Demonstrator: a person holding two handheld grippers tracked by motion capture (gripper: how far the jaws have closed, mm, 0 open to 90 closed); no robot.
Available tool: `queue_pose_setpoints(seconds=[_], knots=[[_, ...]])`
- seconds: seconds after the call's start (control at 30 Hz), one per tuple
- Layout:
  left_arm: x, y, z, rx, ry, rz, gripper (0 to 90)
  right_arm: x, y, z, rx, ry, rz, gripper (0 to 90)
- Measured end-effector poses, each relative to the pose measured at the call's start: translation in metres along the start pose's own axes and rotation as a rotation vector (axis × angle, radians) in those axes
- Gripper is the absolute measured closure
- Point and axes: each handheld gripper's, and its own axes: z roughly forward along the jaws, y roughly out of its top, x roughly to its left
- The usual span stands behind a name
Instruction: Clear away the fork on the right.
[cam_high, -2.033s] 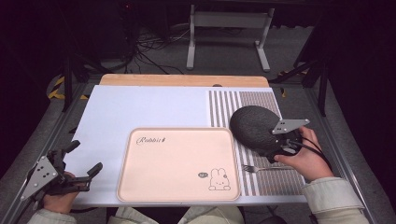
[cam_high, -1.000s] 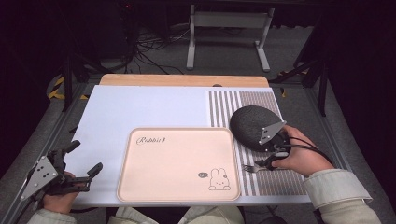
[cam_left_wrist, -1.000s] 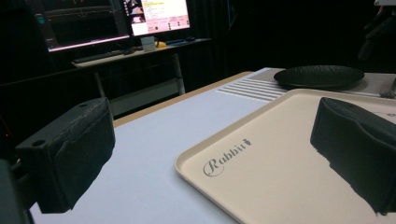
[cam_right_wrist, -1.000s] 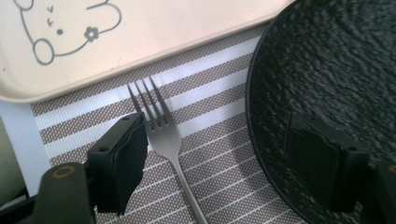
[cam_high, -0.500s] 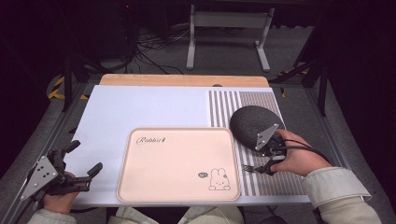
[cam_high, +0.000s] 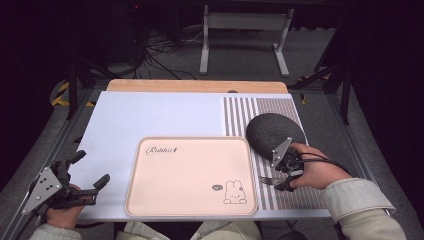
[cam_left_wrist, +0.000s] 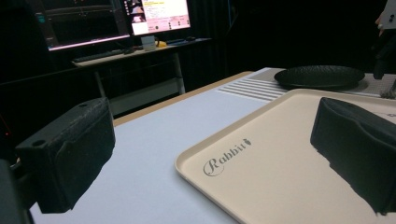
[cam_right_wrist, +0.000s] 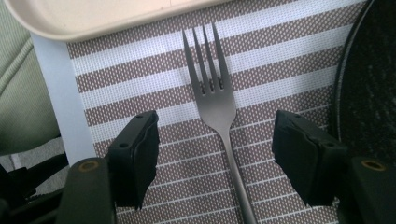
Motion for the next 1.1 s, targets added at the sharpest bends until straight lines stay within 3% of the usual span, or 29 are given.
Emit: queue_pose_setpoints(seconds=[0.3,0.53,0.73,0.9,1.1], knots=[[0.000,0.000,0.000,0.002,-0.003,-0.001,0.6,0.000,-0.003,0.008,0.002,0.020,-0.010,33.5],[0.000,0.000,0.000,0.003,-0.004,-0.002,0.8,-0.003,-0.007,0.010,0.009,0.009,-0.014,40.8],[0.000,0.000,0.000,0.003,-0.006,-0.004,0.9,-0.005,-0.008,0.011,0.056,-0.001,-0.066,55.1],[0.000,0.000,0.000,0.001,-0.007,-0.006,0.9,-0.006,-0.009,0.010,0.064,-0.015,-0.133,67.9],[0.000,0.000,0.000,0.002,-0.007,-0.005,0.9,-0.008,-0.010,0.011,0.090,-0.014,-0.151,74.4]])
